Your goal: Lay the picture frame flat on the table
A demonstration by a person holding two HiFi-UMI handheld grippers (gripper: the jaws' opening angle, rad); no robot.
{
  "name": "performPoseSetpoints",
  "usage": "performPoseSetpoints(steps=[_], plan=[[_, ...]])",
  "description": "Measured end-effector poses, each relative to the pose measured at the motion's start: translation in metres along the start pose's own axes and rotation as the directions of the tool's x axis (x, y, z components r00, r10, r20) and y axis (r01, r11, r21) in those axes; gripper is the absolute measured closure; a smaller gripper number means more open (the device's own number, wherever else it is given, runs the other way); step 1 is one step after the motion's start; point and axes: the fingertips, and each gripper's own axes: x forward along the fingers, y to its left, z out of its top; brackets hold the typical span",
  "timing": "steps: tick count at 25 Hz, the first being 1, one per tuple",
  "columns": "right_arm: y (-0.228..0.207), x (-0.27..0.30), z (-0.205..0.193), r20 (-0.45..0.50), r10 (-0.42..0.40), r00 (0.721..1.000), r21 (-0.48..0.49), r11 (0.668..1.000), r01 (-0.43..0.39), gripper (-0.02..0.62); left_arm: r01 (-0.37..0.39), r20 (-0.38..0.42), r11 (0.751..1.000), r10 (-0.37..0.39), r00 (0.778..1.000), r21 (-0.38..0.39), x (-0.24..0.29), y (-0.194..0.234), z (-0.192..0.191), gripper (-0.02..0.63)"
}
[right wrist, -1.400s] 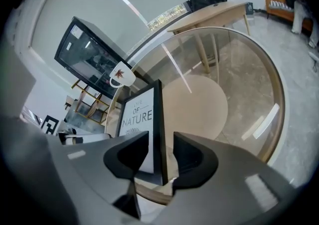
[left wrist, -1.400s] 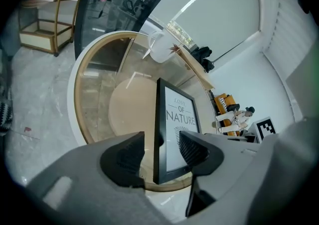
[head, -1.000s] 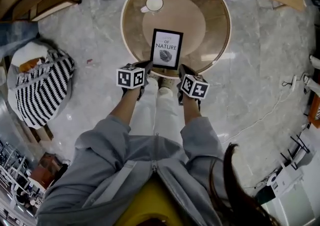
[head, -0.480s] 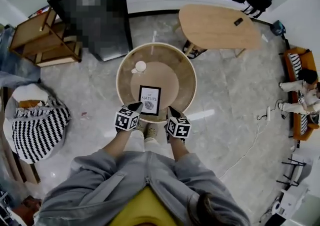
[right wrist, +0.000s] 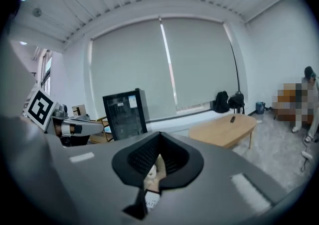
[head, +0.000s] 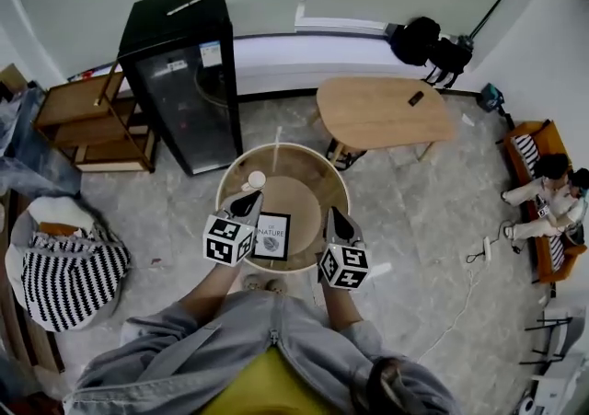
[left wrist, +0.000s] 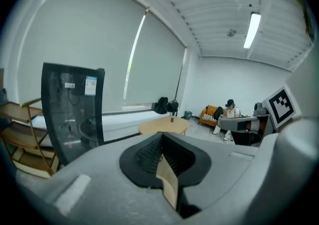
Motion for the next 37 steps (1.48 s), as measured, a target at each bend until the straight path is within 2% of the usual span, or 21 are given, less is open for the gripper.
performPoseSetpoints(steps=[3,7,11,14,17,24,37], plan=[[0.009,-0.010,0.061,0.134,0.009,0.991,-0.086,0.996,0.002,0.595,-0.030,0.118,0.997,0.022,0.993,0.068,-0.015,-0.009,0.052,0.603],[0.028,-0.032,0.132,0.299,0.048,0.953,-0.203,0.979,0.015,0.595,-0.072,0.256,0.989,0.037,0.966,0.131,-0.040,-0.024,0.110,0.603],[0.036,-0.064,0.170,0.396,0.081,0.915,-0.264,0.964,0.028,0.595,-0.094,0.344,0.983,0.034,0.938,0.158,-0.060,-0.049,0.146,0.603],[0.044,-0.070,0.178,0.419,0.125,0.900,-0.283,0.959,-0.001,0.595,-0.102,0.380,0.980,0.030,0.925,0.173,-0.065,-0.056,0.161,0.603],[0.043,-0.071,0.181,0.428,0.130,0.894,-0.276,0.961,-0.008,0.595,-0.109,0.393,0.976,0.027,0.919,0.188,-0.066,-0.060,0.165,0.603],[0.037,-0.076,0.175,0.413,0.128,0.902,-0.267,0.964,-0.015,0.595,-0.103,0.367,0.975,0.024,0.930,0.197,-0.066,-0.071,0.155,0.603],[0.031,-0.104,0.155,0.406,0.157,0.900,-0.248,0.967,-0.057,0.595,-0.109,0.377,0.978,0.033,0.925,0.179,-0.085,-0.102,0.135,0.603]])
